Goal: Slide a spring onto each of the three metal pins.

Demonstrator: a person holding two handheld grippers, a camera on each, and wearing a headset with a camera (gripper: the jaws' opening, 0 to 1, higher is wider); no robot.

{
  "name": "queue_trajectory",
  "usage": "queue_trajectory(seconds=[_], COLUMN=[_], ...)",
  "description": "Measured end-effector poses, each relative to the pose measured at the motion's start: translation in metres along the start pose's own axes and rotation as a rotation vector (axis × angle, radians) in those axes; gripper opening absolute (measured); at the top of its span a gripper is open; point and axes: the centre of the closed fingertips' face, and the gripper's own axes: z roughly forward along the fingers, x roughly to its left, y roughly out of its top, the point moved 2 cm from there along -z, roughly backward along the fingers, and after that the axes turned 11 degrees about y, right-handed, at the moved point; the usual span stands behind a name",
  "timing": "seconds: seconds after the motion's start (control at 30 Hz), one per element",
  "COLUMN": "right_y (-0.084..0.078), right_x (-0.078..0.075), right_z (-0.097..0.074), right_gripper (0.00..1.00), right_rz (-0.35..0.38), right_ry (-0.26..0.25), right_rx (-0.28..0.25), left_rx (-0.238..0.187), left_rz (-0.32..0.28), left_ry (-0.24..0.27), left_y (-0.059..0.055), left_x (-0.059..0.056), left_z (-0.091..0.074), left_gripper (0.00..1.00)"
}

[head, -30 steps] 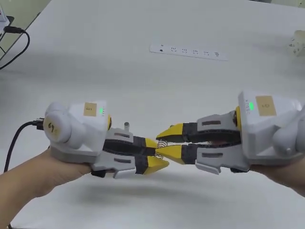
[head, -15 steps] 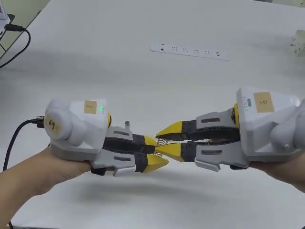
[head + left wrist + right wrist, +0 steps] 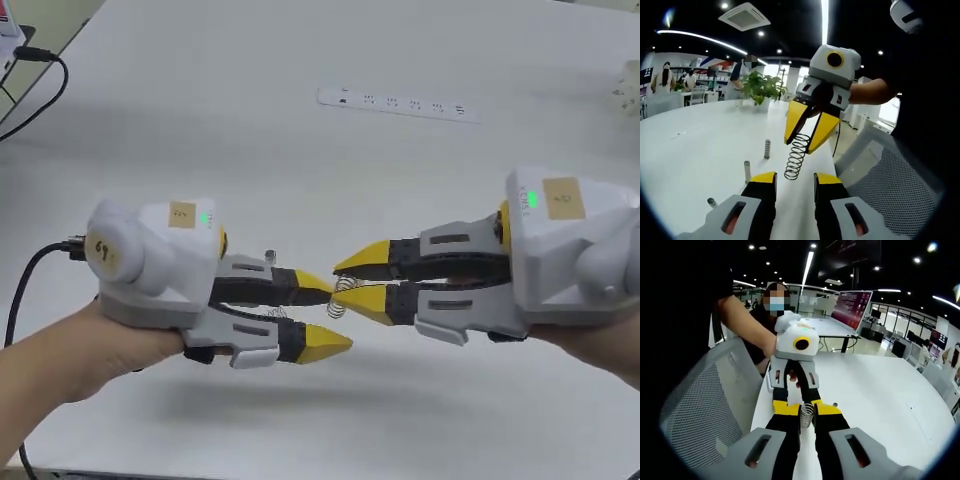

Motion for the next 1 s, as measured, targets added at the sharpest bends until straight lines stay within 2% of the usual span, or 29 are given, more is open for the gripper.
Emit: queue_trajectory(seconds=[0.2,0.67,1.0], right_y=[-0.001,-0.002,-0.002], right_x=[0.0,0.0,-0.001], right_z=[0.0,-0.001,-0.002], right_gripper=[0.07,0.07,0.07], right_rz=[0.001,0.002,-0.003], right_ry=[-0.002,-0.007,-0.009], right_rx=[0.003,0.008,0.015], left_rx=[-0.001,0.006,0.011], left_rz=[-0.004,-0.032,-0.014], left_ry=[0.007,-0.001,0.011], left_y=[0.0,-0.002,-0.004], left_x=[-0.001,-0.002,0.0], left_z=[-0.002,-0.009,-0.015], left_gripper=[0.31,0.35,0.46])
